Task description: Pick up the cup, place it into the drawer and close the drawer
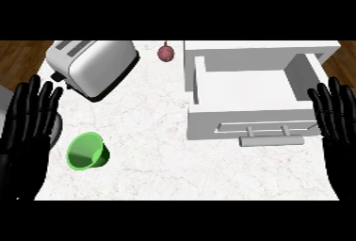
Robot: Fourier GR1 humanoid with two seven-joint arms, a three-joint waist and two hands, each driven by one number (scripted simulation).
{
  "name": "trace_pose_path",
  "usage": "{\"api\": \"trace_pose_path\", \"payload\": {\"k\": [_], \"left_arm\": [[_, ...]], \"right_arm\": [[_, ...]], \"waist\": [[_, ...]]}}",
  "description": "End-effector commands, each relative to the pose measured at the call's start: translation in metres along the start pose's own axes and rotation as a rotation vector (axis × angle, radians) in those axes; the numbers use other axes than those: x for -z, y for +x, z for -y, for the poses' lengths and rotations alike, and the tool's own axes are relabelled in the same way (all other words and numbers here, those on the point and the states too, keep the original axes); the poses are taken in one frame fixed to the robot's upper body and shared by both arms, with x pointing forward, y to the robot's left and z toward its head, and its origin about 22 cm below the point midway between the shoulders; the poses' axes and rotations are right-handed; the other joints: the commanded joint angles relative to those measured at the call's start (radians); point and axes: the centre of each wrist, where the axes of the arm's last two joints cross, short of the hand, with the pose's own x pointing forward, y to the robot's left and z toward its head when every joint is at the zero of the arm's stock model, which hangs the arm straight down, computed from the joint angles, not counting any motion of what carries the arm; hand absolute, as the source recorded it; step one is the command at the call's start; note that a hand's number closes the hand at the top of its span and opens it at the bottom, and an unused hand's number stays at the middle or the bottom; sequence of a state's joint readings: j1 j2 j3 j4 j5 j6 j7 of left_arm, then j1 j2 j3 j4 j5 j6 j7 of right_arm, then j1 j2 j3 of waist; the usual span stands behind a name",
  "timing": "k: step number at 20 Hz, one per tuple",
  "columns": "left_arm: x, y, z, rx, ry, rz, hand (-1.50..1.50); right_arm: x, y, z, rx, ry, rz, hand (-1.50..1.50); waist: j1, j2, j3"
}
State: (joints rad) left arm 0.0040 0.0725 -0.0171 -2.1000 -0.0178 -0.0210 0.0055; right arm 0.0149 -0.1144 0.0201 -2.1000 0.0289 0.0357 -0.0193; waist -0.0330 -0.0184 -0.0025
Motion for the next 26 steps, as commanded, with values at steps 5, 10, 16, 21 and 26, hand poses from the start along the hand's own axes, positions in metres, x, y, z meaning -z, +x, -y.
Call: {"api": "trace_pose_path", "payload": {"k": [5,10,16,21,26], "left_arm": [[-0.019,0.002,-0.054,-0.103,-0.185,0.052,-1.50],[-0.040,-0.036,-0.076,-0.296,-0.026,-0.199,-1.50],[-0.021,-0.059,-0.085,-0.269,-0.018,-0.258,-1.50],[-0.036,-0.106,-0.094,-0.246,0.009,-0.321,-1.50],[-0.074,-0.118,-0.107,-0.192,-0.002,-0.370,-1.50]], "right_arm": [[0.001,-0.005,0.004,0.034,-0.050,0.033,-1.50],[0.007,-0.007,0.002,0.064,0.097,-0.103,-1.50],[0.040,-0.018,0.004,0.073,0.104,-0.128,-1.50],[0.036,-0.044,0.003,0.056,0.129,-0.128,-1.50],[0.030,-0.033,0.010,0.055,0.112,-0.096,-1.50]], "waist": [[0.043,0.018,0.002],[0.043,0.020,0.001],[0.035,0.019,0.002],[0.032,0.022,0.002],[0.034,0.018,0.002]]}}
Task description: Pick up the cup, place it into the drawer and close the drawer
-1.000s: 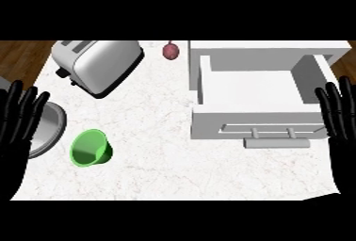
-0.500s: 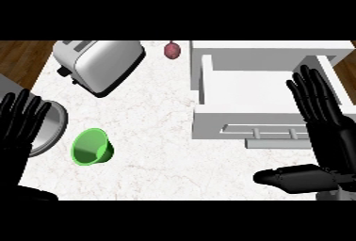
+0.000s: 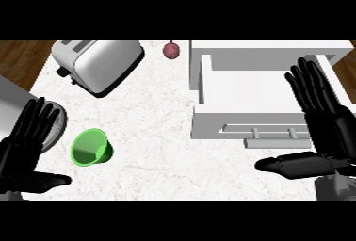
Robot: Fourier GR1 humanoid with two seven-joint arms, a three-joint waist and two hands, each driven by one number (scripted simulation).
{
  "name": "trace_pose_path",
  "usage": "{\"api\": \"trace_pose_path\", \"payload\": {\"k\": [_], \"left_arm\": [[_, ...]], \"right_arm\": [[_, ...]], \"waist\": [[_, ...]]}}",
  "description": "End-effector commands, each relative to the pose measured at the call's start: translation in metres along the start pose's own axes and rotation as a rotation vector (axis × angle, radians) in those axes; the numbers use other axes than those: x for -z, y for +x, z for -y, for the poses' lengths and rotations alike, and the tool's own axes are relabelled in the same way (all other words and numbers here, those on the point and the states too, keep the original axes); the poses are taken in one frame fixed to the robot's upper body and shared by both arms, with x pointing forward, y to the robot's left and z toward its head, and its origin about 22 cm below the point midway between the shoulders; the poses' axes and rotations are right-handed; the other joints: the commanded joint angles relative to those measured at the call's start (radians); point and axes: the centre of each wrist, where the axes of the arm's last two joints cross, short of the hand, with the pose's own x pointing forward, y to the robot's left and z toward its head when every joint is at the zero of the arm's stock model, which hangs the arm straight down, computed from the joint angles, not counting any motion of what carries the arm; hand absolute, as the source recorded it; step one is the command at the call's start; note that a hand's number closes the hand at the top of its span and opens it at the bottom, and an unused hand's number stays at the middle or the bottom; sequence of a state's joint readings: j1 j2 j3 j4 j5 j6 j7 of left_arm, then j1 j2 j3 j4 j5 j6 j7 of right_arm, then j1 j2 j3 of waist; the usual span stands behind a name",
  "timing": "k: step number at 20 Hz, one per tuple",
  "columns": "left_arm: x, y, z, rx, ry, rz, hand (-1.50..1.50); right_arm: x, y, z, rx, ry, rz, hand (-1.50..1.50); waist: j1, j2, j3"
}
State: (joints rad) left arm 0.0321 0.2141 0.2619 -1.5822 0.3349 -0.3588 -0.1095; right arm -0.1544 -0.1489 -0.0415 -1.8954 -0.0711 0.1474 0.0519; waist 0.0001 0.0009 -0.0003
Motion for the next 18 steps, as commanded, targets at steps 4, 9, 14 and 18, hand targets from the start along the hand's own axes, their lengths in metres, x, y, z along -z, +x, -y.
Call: {"api": "trace_pose_path", "payload": {"k": [4,9,14,18], "left_arm": [[-0.010,-0.046,-0.033,0.019,0.051,-0.089,-1.50],[-0.023,-0.079,-0.035,0.045,0.079,-0.113,-1.50],[-0.002,-0.113,-0.044,0.048,0.084,-0.118,-1.50],[-0.024,-0.135,-0.053,0.052,0.111,-0.135,-1.50]], "right_arm": [[0.009,0.016,0.009,-0.010,-0.015,0.023,-1.50],[0.026,0.013,0.010,-0.004,-0.025,0.026,-1.50],[0.017,0.005,0.003,-0.027,0.007,0.013,-1.50],[0.015,-0.001,0.009,0.000,0.009,0.023,-1.50]], "waist": [[-0.003,0.000,0.000],[0.001,0.000,0.000],[-0.008,0.002,-0.001],[-0.008,0.002,-0.001]]}}
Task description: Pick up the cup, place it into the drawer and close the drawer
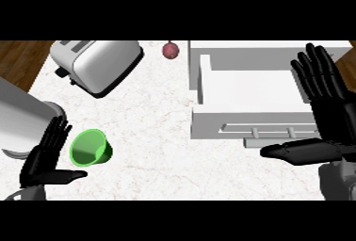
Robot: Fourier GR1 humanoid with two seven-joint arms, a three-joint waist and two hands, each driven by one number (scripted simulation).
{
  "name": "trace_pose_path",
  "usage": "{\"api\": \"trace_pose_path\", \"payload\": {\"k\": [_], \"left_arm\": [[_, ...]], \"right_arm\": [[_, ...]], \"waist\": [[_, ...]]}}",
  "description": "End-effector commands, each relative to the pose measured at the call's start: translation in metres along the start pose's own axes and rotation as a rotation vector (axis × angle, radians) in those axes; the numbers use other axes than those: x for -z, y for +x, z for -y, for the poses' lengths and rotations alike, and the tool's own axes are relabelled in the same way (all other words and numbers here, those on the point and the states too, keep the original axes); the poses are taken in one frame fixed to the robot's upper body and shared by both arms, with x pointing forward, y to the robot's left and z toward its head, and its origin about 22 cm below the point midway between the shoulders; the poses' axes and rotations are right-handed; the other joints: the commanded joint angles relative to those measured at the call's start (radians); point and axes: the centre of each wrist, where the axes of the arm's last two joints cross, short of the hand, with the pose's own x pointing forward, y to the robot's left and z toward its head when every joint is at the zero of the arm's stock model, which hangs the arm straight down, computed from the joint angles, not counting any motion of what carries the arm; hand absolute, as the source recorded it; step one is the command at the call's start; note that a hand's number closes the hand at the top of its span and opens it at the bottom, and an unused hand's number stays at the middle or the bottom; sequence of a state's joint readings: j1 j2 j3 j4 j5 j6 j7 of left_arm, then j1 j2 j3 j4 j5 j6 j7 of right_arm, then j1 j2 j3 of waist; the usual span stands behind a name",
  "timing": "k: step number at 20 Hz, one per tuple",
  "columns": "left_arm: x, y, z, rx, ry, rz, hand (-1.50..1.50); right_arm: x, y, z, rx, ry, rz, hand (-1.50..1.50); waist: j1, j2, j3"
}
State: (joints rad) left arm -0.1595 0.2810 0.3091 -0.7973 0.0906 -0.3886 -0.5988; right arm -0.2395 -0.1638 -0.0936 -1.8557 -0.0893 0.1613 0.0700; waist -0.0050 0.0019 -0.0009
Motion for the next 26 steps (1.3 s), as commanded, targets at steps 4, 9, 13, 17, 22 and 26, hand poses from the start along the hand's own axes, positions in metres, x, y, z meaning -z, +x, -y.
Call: {"api": "trace_pose_path", "payload": {"k": [4,9,13,17,22,26], "left_arm": [[0.004,-0.026,-0.011,-0.006,0.019,0.006,-1.50],[-0.017,-0.054,0.011,-0.014,0.002,0.023,-1.50],[-0.022,-0.060,0.016,0.003,0.014,0.067,-1.50],[-0.004,-0.053,0.019,0.008,-0.001,0.062,-1.50],[0.003,-0.050,0.020,-0.001,-0.013,0.084,-1.50],[-0.004,-0.060,0.032,-0.013,-0.027,0.089,-1.50]], "right_arm": [[0.005,0.007,0.013,-0.006,0.001,0.009,-1.50],[-0.006,0.009,0.008,0.002,0.003,-0.005,-1.50],[-0.001,0.009,0.003,0.000,0.014,-0.005,-1.50],[0.009,0.014,0.014,0.002,0.028,-0.022,-1.50],[0.019,0.018,0.006,-0.020,0.020,-0.010,-1.50],[0.003,0.020,0.011,-0.014,0.040,0.009,-1.50]], "waist": [[-0.006,0.002,-0.001],[-0.010,0.002,-0.001],[-0.011,0.004,-0.002],[-0.013,0.005,-0.002],[-0.012,0.006,-0.003],[-0.027,0.009,-0.004]]}}
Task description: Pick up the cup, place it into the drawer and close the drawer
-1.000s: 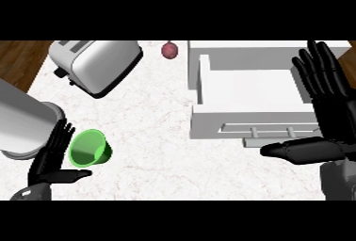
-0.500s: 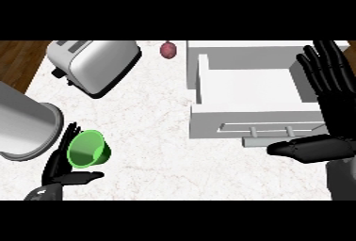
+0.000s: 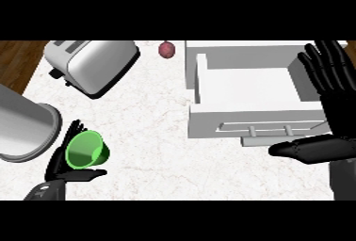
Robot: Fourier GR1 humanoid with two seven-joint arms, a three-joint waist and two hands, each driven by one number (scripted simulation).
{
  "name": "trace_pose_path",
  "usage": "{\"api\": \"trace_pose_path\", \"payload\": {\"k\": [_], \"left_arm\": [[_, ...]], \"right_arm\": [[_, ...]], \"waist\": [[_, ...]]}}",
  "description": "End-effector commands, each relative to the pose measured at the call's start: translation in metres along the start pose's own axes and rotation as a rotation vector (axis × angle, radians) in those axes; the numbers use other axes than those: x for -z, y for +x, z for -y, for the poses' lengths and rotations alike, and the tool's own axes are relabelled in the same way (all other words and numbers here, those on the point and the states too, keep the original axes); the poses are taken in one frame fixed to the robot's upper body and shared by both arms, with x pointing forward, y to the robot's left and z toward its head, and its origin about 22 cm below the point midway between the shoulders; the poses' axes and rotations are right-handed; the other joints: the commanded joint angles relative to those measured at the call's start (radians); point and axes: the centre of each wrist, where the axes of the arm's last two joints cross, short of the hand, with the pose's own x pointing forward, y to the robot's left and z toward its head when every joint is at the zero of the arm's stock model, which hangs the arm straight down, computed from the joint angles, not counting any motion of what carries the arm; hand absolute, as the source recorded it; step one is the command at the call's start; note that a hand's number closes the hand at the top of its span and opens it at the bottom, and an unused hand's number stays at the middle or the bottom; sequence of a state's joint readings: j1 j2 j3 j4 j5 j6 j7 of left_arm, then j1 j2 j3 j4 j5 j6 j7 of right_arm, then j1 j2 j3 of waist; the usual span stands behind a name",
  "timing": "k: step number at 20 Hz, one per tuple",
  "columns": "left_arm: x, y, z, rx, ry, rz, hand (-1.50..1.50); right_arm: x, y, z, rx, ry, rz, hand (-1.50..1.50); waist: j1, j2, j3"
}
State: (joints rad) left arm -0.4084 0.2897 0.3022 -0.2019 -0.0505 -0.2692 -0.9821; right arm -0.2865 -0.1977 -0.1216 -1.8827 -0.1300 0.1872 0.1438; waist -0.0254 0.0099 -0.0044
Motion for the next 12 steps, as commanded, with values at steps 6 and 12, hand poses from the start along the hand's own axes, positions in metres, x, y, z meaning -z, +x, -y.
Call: {"api": "trace_pose_path", "payload": {"k": [6,12], "left_arm": [[0.008,-0.001,0.014,-0.208,-0.115,0.092,-1.50],[0.015,0.002,0.022,-0.076,-0.059,0.271,1.50]], "right_arm": [[0.003,-0.009,-0.003,0.021,-0.019,-0.013,-1.50],[-0.009,-0.006,0.006,-0.018,-0.015,-0.018,-1.50]], "waist": [[-0.001,0.003,-0.001],[-0.006,0.001,-0.001]]}}
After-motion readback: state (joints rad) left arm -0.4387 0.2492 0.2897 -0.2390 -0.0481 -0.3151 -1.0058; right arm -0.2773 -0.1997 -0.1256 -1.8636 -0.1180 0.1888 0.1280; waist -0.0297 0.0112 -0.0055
